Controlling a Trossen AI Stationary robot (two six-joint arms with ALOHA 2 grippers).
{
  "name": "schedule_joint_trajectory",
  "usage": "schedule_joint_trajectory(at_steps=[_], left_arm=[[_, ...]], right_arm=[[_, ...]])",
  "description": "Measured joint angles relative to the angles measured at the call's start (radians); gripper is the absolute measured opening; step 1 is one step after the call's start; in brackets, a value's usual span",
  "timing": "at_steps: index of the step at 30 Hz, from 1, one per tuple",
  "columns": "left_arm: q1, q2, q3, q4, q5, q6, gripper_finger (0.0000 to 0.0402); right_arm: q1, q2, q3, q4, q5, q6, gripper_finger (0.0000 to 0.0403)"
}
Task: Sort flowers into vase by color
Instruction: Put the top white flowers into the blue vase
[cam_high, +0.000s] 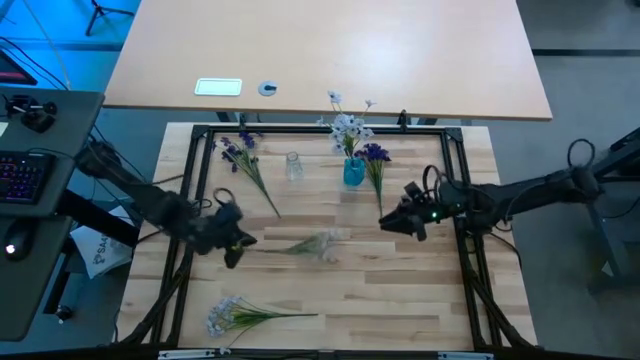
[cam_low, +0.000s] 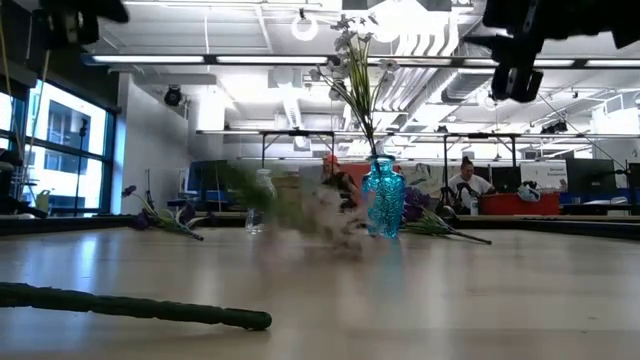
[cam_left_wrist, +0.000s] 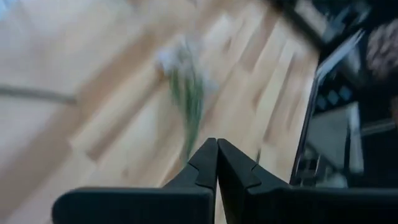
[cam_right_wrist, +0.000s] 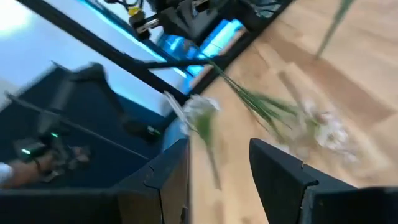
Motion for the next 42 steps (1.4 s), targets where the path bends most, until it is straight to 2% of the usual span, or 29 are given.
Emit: schedule_joint_trajectory(at_steps=[3, 6, 10, 12, 16, 19, 22, 26, 33, 37, 42], left_arm=[[-0.02, -0.062, 0.0, 0.007, -0.114, 0.057, 0.0001], [-0.031, -0.101, 0.0, -0.005, -0.138, 0.135, 0.0001], [-0.033, -0.111, 0.001, -0.095, -0.032, 0.219, 0.0001], [-0.029, -0.088, -0.013, -0.121, 0.037, 0.278, 0.0], [-0.008, -0.015, -0.079, -0.102, 0.16, 0.437, 0.0006], [0.017, 0.062, -0.117, -0.065, 0.2, 0.554, 0.0025], [0.043, 0.146, -0.12, -0.027, 0.202, 0.628, 0.0055], [0.069, 0.236, -0.12, 0.053, 0.227, 0.623, 0.0107], [0.078, 0.383, -0.119, 0.219, 0.345, 0.621, 0.0191], [0.086, 0.48, -0.119, 0.287, 0.338, 0.621, 0.0217], [0.116, 0.606, -0.119, 0.316, 0.333, 0.623, 0.0225]], right_arm=[[0.103, 0.096, 0.0, 0.167, 0.147, 0.062, 0.0165], [0.174, 0.214, 0.001, 0.353, 0.259, 0.077, 0.0165], [0.217, 0.355, 0.002, 0.552, 0.385, 0.152, 0.0165], [0.224, 0.409, 0.024, 0.583, 0.431, 0.172, 0.0165], [0.221, 0.49, 0.111, 0.569, 0.442, 0.168, 0.0165], [0.211, 0.534, 0.184, 0.54, 0.418, 0.104, 0.0165], [0.204, 0.544, 0.26, 0.445, 0.417, 0.03, 0.0165], [0.203, 0.524, 0.354, 0.206, 0.417, -0.038, 0.0165], [0.232, 0.469, 0.494, -0.255, 0.376, -0.015, 0.0165], [0.259, 0.469, 0.546, -0.491, 0.374, 0.018, 0.0165], [0.286, 0.469, 0.548, -0.634, 0.386, 0.046, 0.0165]])
